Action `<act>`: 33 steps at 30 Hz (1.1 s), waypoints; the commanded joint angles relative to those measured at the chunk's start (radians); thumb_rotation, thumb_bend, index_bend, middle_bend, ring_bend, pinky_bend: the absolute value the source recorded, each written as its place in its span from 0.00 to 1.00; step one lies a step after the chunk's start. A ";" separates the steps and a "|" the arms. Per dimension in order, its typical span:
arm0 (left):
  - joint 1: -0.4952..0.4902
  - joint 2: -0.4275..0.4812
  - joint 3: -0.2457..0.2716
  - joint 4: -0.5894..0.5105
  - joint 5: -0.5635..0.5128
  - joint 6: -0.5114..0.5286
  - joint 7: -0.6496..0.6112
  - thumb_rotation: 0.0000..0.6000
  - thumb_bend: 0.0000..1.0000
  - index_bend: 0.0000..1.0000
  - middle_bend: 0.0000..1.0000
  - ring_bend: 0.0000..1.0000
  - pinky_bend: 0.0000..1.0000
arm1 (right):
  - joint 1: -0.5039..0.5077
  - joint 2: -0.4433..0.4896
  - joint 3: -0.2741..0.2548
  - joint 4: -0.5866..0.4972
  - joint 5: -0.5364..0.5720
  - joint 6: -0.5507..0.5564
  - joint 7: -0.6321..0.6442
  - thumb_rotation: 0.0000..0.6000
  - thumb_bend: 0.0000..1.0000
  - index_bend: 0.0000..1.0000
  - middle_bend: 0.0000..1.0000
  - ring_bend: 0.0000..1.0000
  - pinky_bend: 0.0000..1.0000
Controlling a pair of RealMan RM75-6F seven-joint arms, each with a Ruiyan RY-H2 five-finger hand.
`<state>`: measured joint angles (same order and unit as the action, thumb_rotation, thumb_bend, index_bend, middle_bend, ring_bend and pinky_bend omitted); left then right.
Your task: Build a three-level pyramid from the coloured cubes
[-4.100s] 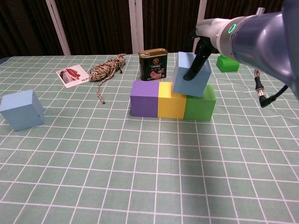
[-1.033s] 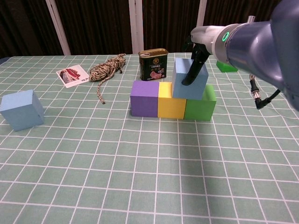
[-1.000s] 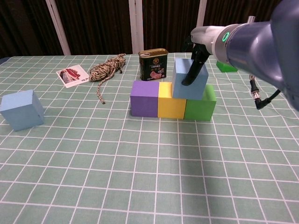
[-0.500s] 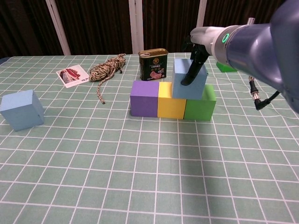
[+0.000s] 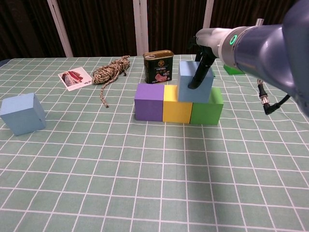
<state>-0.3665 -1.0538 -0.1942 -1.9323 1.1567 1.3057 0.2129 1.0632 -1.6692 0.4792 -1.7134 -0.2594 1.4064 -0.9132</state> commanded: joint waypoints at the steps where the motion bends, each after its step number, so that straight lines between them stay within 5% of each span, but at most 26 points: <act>1: 0.000 0.000 0.000 0.000 0.001 0.001 0.000 1.00 0.08 0.00 0.00 0.00 0.06 | 0.000 -0.001 0.001 -0.002 -0.002 0.003 0.001 1.00 0.23 0.00 0.26 0.21 0.00; 8: 0.001 0.001 0.000 -0.001 0.002 0.003 0.000 1.00 0.08 0.00 0.00 0.00 0.05 | -0.003 0.001 -0.001 -0.015 -0.005 0.015 0.000 1.00 0.23 0.00 0.19 0.16 0.00; 14: 0.001 0.001 0.000 -0.003 0.005 0.004 -0.001 1.00 0.08 0.00 0.00 0.00 0.05 | -0.009 0.018 -0.009 -0.053 0.023 0.024 -0.028 1.00 0.23 0.00 0.01 0.00 0.00; 20: 0.003 0.003 0.000 -0.004 0.010 0.009 0.000 1.00 0.08 0.00 0.00 0.00 0.05 | -0.028 0.051 -0.018 -0.136 0.038 0.037 -0.037 1.00 0.23 0.00 0.00 0.00 0.00; 27: 0.007 0.005 0.003 -0.008 0.023 0.017 0.001 1.00 0.08 0.00 0.00 0.00 0.05 | -0.087 0.135 -0.080 -0.260 -0.080 0.082 -0.005 1.00 0.23 0.00 0.00 0.00 0.00; 33: 0.010 0.007 0.007 -0.008 0.027 0.017 -0.001 1.00 0.08 0.00 0.00 0.00 0.05 | -0.207 0.263 -0.187 -0.363 -0.258 0.132 0.080 1.00 0.23 0.00 0.00 0.00 0.00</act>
<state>-0.3569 -1.0474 -0.1876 -1.9399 1.1832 1.3228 0.2126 0.9174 -1.4689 0.3470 -2.0248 -0.4461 1.5107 -0.8794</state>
